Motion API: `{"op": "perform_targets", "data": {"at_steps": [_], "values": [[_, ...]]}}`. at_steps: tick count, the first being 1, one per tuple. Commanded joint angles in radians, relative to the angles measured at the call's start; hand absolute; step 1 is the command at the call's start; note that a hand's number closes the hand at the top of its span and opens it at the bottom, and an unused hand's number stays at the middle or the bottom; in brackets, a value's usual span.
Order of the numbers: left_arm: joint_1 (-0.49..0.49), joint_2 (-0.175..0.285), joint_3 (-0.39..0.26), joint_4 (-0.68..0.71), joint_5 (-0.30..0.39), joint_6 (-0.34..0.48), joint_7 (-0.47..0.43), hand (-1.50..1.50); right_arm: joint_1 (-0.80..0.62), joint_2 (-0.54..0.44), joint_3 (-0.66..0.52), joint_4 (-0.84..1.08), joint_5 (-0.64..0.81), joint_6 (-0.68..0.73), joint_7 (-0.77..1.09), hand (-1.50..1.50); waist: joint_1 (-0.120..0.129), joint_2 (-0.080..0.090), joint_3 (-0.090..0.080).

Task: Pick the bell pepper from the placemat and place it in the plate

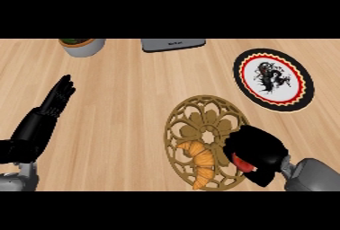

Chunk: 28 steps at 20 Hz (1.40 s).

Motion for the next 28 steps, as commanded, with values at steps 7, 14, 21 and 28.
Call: {"op": "perform_targets", "data": {"at_steps": [7, 14, 21, 28], "values": [[0.067, 0.017, 0.027, -0.030, -0.001, -0.001, -0.031, 0.00, 0.418, -0.334, -0.228, -0.264, -0.099, -0.493, -0.287, 1.50, -0.028, 0.012, -0.004], [0.047, 0.005, -0.004, -0.072, -0.004, -0.015, -0.008, 0.00, 0.689, -0.453, -0.497, -0.274, -0.346, -0.711, -0.435, 1.50, 0.031, 0.027, -0.007], [0.008, 0.002, -0.001, -0.026, 0.005, -0.061, -0.050, 0.00, 0.870, -0.481, -0.789, -0.187, -0.612, -0.750, -0.662, 1.50, 0.085, 0.038, -0.009], [-0.106, -0.023, -0.029, -0.038, -0.009, -0.089, 0.056, 0.00, 0.790, -0.398, -0.853, -0.065, -0.667, -0.586, -0.675, 1.50, 0.145, 0.047, -0.009]]}}
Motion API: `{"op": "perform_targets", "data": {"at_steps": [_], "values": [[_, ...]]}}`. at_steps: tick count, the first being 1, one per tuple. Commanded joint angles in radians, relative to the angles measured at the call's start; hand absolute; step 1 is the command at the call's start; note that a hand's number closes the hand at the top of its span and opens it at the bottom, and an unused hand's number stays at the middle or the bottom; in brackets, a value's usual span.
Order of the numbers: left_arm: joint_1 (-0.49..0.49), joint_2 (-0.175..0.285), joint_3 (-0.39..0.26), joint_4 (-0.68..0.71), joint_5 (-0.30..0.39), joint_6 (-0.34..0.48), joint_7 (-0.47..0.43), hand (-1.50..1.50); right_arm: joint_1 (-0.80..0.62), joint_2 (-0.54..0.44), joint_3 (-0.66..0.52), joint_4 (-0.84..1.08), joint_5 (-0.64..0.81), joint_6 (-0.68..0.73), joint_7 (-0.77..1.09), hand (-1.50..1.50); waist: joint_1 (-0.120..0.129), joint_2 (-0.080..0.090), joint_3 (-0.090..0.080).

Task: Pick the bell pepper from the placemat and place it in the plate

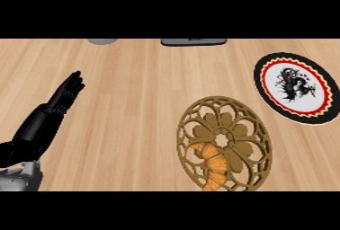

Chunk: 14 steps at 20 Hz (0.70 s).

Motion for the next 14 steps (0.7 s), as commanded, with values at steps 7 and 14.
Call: {"op": "perform_targets", "data": {"at_steps": [7, 14], "values": [[-0.059, -0.051, -0.016, 0.033, -0.026, -0.027, 0.011, 0.00, -0.374, 0.124, 0.064, 0.202, -0.034, 0.193, 0.116, 1.50, 0.053, 0.009, 0.000], [-0.047, -0.029, 0.037, 0.022, -0.001, -0.079, 0.011, 0.00, -0.685, 0.274, 0.106, 0.576, 0.121, 0.174, 0.044, 1.50, 0.057, 0.009, 0.001]]}}
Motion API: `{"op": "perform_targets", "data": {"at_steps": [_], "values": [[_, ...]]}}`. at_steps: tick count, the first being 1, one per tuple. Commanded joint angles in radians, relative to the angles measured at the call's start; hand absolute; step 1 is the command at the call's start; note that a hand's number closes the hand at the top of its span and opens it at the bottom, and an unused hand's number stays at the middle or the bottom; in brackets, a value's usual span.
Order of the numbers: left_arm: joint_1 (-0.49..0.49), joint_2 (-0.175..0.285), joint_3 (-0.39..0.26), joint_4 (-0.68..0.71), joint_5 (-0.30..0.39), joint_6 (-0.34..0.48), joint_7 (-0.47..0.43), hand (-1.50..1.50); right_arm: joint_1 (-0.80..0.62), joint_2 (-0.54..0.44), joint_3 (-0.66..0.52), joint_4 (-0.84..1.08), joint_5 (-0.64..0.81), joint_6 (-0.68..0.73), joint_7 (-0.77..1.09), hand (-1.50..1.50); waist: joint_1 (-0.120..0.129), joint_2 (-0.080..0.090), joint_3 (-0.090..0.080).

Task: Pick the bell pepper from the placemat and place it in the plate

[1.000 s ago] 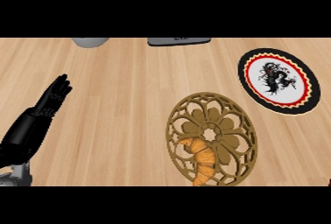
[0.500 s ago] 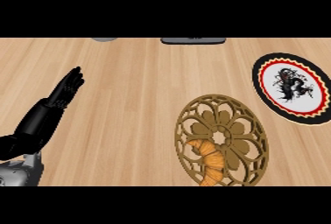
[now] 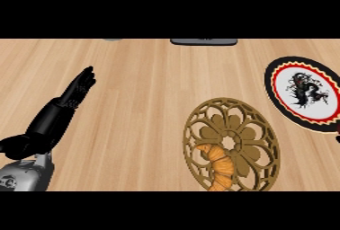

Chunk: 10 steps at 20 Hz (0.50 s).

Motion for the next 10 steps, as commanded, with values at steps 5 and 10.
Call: {"op": "perform_targets", "data": {"at_steps": [5, 10], "values": [[-0.026, 0.003, 0.033, 0.059, 0.012, -0.049, -0.036, 0.00, -0.332, 0.109, 0.076, 0.442, 0.186, 0.035, -0.029, 1.50, 0.016, 0.006, 0.000], [-0.019, -0.051, -0.046, 0.040, -0.052, -0.014, -0.025, 0.00, -0.464, 0.154, 0.125, 0.681, 0.297, 0.046, 0.071, -1.50, 0.039, 0.014, 0.002]]}}
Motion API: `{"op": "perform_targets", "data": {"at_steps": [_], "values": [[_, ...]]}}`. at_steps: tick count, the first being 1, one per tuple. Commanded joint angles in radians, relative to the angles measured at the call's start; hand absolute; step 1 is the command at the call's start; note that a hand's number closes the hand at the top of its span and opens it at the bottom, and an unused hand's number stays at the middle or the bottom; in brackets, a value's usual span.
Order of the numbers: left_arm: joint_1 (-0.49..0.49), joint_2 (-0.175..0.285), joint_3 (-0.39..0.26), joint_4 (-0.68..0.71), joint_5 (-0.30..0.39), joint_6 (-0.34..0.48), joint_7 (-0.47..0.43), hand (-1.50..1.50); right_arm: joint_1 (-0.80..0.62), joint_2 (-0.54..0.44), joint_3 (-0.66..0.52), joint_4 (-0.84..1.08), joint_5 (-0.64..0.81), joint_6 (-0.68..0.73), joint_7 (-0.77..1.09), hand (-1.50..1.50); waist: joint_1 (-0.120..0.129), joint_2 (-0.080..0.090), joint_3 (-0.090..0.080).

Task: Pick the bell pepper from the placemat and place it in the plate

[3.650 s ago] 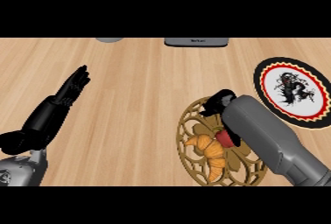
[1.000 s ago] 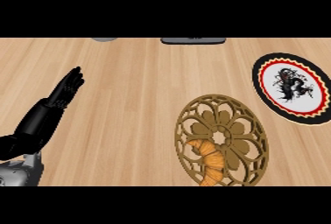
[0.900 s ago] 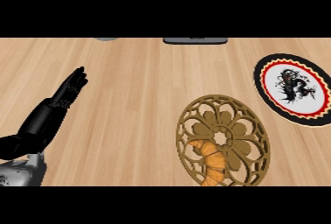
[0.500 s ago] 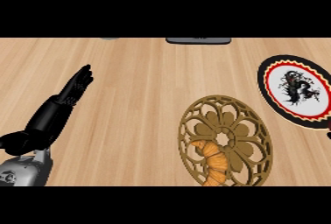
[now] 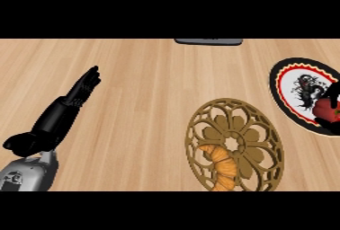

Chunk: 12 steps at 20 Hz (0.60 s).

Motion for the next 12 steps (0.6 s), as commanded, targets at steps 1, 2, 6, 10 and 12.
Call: {"op": "perform_targets", "data": {"at_steps": [1, 2, 6, 10, 12], "values": [[0.012, -0.025, -0.017, -0.015, -0.021, 0.013, -0.013, 0.00, -0.136, 0.066, 0.032, 0.244, 0.082, 0.014, -0.009, -1.50, 0.010, 0.002, 0.001], [-0.003, 0.003, 0.026, -0.030, 0.026, -0.016, 0.015, 0.00, -0.170, 0.088, 0.029, 0.298, 0.104, -0.016, -0.026, -1.50, 0.007, 0.001, 0.001], [0.008, -0.018, 0.014, 0.020, -0.011, -0.007, -0.046, 0.00, -0.241, 0.103, -0.036, 0.445, 0.075, -0.030, -0.211, -1.50, 0.000, 0.003, 0.002], [-0.009, -0.010, 0.032, 0.027, 0.004, -0.020, -0.040, 0.00, -0.281, 0.079, -0.093, 0.511, 0.028, 0.029, -0.332, -1.50, 0.001, 0.005, 0.003], [-0.044, -0.016, 0.023, -0.002, -0.006, -0.006, 0.030, 0.00, -0.285, 0.108, -0.110, 0.528, 0.010, 0.047, -0.382, -1.50, 0.000, 0.004, 0.003]]}}
